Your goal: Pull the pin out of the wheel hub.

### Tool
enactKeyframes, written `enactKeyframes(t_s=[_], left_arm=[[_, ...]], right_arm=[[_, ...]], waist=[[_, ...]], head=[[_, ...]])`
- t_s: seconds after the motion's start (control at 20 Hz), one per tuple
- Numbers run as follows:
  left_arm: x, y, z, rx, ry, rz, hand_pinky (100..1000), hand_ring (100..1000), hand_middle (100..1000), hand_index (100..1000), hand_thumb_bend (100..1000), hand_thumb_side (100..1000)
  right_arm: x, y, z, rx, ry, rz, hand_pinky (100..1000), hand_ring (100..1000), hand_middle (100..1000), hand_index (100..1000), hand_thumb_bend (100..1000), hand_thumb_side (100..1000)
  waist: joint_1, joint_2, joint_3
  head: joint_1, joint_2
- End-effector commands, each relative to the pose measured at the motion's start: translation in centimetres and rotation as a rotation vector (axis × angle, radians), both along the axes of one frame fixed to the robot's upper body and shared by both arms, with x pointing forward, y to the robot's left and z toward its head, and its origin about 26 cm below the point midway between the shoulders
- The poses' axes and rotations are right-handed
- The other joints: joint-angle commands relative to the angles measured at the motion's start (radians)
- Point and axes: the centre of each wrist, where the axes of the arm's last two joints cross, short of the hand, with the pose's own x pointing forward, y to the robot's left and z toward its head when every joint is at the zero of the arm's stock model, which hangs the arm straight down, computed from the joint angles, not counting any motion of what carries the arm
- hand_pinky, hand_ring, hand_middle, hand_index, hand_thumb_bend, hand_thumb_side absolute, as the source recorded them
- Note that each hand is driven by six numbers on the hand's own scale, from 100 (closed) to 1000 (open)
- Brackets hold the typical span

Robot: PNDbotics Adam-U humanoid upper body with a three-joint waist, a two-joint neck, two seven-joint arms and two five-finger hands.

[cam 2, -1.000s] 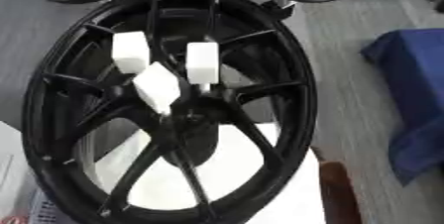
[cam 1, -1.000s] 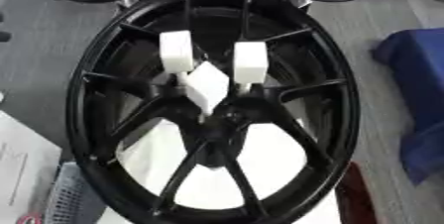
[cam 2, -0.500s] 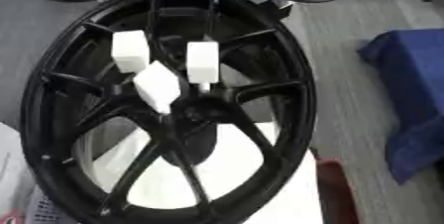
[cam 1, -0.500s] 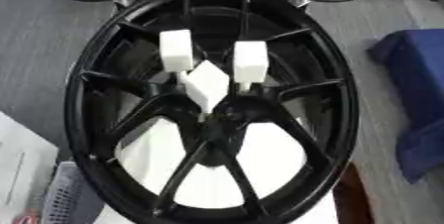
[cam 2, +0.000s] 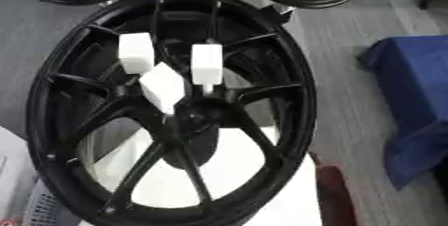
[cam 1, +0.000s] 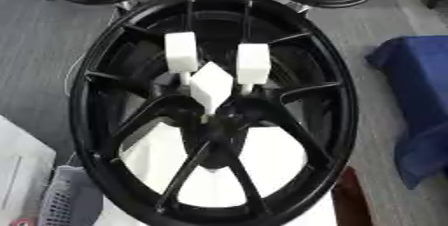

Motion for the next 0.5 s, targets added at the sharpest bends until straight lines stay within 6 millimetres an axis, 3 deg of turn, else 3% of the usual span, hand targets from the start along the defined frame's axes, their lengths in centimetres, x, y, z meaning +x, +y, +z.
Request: enactKeyframes(t_s=[0.05, 0.5], left_arm=[[-0.2, 0.1, 0.2, 0.008, -0.001, -0.002, 619, 690, 578, 752, 100, 785], [-0.4, 0.5, -0.6, -0.004, 0.025, 0.022, 619, 690, 578, 752, 100, 788]], right_arm=[[1.0, 0.8, 0.4, -0.079, -0.023, 0.019, 873, 764, 724, 801, 100, 306], [5.8, 7.2, 0.7, -0.202, -0.043, 0.152, 878, 773, 744, 814, 100, 333]], waist=[[-0.003, -0.029, 0.003], [0.001, -0.045, -0.007]], head=[[-0.013, 0.008], [-0.022, 0.01]])
